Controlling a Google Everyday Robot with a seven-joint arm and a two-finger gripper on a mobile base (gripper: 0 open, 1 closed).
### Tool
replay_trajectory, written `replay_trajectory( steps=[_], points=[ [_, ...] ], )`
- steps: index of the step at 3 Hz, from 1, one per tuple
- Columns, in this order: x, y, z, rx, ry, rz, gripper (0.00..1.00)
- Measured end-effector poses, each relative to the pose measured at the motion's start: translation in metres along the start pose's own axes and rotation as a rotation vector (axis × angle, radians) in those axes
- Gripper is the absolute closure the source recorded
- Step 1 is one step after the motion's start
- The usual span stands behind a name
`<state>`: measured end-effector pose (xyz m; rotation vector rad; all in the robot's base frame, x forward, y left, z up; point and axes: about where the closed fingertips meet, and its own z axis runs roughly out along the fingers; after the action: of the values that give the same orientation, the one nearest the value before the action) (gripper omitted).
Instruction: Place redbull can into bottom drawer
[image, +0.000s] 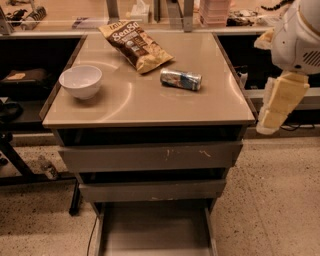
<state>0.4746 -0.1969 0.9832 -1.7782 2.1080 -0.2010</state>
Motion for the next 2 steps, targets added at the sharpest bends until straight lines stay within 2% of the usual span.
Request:
replay_trajectory(
  steps=[1,2],
  points=[
    [-0.01,-0.031,0.021,0.067,-0.019,-0.06,0.0],
    [-0.009,-0.06,0.044,0.1,-0.042,-0.086,0.0]
  ],
)
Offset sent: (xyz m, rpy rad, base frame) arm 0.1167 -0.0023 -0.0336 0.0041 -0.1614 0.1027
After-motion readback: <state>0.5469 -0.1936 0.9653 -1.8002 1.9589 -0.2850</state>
